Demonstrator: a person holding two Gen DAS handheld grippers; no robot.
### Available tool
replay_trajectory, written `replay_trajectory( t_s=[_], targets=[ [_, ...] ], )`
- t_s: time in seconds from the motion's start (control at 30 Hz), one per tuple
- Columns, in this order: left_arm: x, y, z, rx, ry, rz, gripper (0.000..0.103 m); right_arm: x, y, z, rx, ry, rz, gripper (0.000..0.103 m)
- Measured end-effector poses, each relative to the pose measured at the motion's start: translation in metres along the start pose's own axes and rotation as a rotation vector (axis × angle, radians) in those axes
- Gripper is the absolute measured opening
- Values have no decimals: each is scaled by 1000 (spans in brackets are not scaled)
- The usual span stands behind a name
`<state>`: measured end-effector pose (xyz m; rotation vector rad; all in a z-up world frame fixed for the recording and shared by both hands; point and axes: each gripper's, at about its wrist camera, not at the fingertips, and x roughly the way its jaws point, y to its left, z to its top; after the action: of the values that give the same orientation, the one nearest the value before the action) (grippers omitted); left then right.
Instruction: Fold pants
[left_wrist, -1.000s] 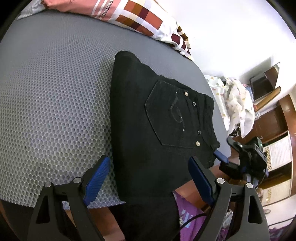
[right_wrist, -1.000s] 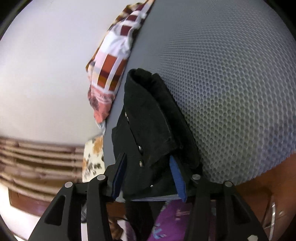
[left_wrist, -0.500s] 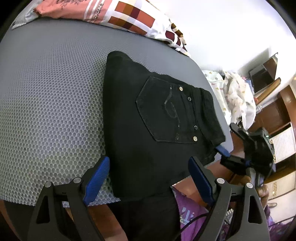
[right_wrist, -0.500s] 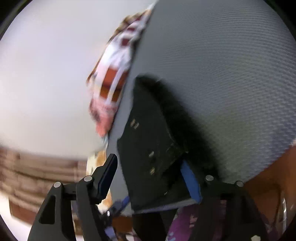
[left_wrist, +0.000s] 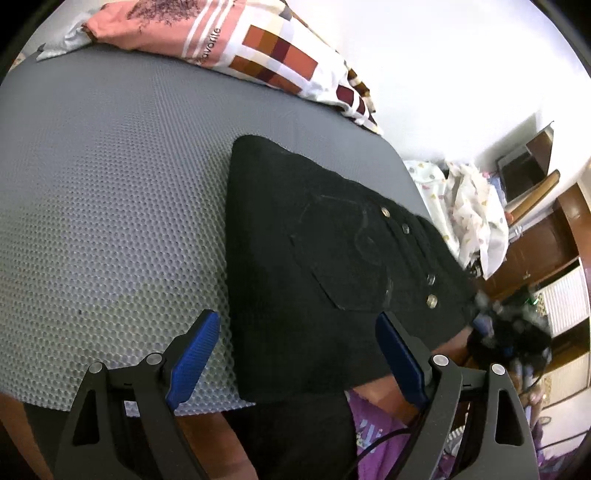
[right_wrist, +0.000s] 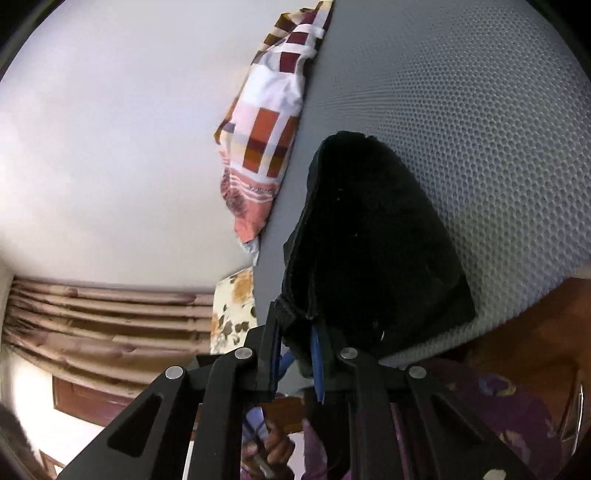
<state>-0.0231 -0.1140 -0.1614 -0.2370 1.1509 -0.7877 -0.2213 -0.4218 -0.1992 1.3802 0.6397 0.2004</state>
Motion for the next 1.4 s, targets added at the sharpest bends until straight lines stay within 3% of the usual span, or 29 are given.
replay_trajectory(
  t_s=[0.1, 0.17, 0.27, 0.4, 0.47, 0.5, 0.53, 0.63, 0.73, 0.77, 0.83, 0.97, 1.1, 1.27, 1.4],
  targets=[
    [9, 6, -4, -18, 22, 2, 88, 1, -46, 7, 55, -17, -117, 13],
    [22, 9, -8, -28, 64, 16, 88, 6, -61, 11, 94, -19, -76, 12],
    [33, 10, -15, -31, 93, 26, 88, 7, -42, 12, 5, -3, -133, 12],
    [33, 5, -14, -13, 86, 26, 88, 2, -37, 6, 32, 20, -101, 12],
    [32, 0, -11, 13, 63, 42, 88, 5, -28, 5, -19, 23, -118, 12],
    [31, -2, -12, 24, 54, 56, 88, 7, -29, 8, -52, 21, -171, 12],
    [32, -2, -12, 34, 47, 75, 88, 8, -36, 11, -33, 22, -172, 12],
    [33, -5, -15, 62, 39, 140, 88, 6, -48, 14, 45, 32, -106, 13],
    [32, -6, -14, 77, 14, 191, 88, -5, -36, 13, 7, 45, -108, 31],
    [32, -7, -14, 86, 6, 214, 88, -12, -28, 13, -30, 38, -132, 44],
    [31, -10, -14, 116, -13, 275, 88, -23, -13, 12, -123, 6, -202, 54],
    [33, -16, -15, 186, -36, 384, 88, -31, 17, 14, -322, -56, -383, 57],
    [36, -23, -15, 244, -49, 448, 88, -2, 22, 22, -422, -37, -494, 58],
    [38, -33, -16, 321, -73, 556, 88, 19, 9, 24, -418, 4, -511, 58],
    [37, -36, -18, 344, -84, 591, 88, 24, 4, 21, -421, 15, -500, 58]
  ],
)
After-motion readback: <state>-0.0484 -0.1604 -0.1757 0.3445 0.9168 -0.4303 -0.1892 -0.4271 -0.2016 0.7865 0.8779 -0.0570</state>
